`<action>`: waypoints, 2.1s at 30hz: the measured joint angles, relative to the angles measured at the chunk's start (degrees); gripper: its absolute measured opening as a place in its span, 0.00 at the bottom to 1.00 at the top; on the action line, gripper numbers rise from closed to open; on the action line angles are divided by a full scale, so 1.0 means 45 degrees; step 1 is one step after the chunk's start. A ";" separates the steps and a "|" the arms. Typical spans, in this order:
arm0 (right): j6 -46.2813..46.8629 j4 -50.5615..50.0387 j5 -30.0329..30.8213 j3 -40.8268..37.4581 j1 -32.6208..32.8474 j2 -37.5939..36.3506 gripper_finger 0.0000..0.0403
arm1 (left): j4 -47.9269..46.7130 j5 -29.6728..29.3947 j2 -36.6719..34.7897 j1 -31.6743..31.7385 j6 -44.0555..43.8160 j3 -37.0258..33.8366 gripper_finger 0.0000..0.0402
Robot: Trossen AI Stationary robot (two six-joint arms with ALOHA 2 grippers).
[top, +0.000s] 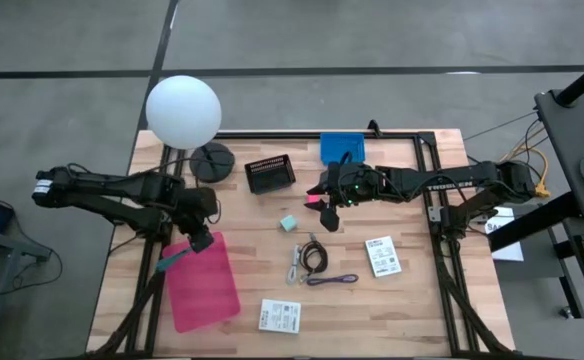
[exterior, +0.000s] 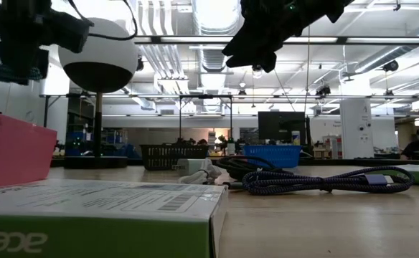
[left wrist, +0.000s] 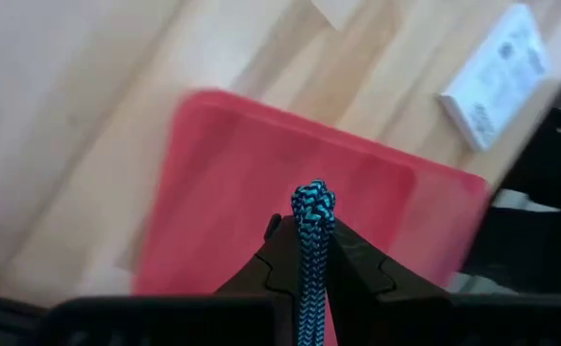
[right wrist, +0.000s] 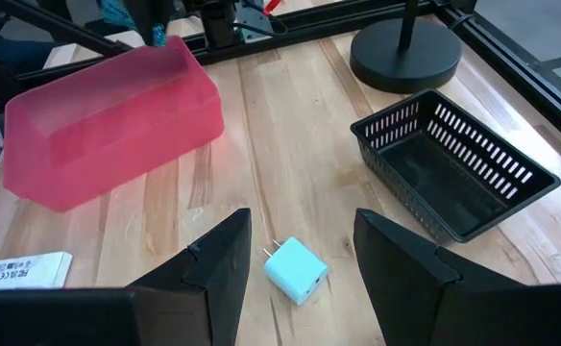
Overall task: Pick and place items into bin
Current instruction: Put the blue patterned charger cable into the light pink bin
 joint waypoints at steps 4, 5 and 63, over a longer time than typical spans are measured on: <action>-0.0042 0.0000 0.0000 0.0000 0.0000 0.0000 0.43 | 0.0060 -0.0468 0.0693 0.0000 0.0443 -0.0005 0.03; -0.0041 0.0000 0.0000 0.0000 0.0000 0.0000 0.43 | 0.0058 -0.0468 0.0882 0.0000 0.0576 -0.0003 0.03; 0.0002 -0.0005 0.0344 -0.0255 0.0000 0.0000 0.43 | 0.2404 -0.2537 0.4578 -0.1987 0.1626 -0.1346 0.03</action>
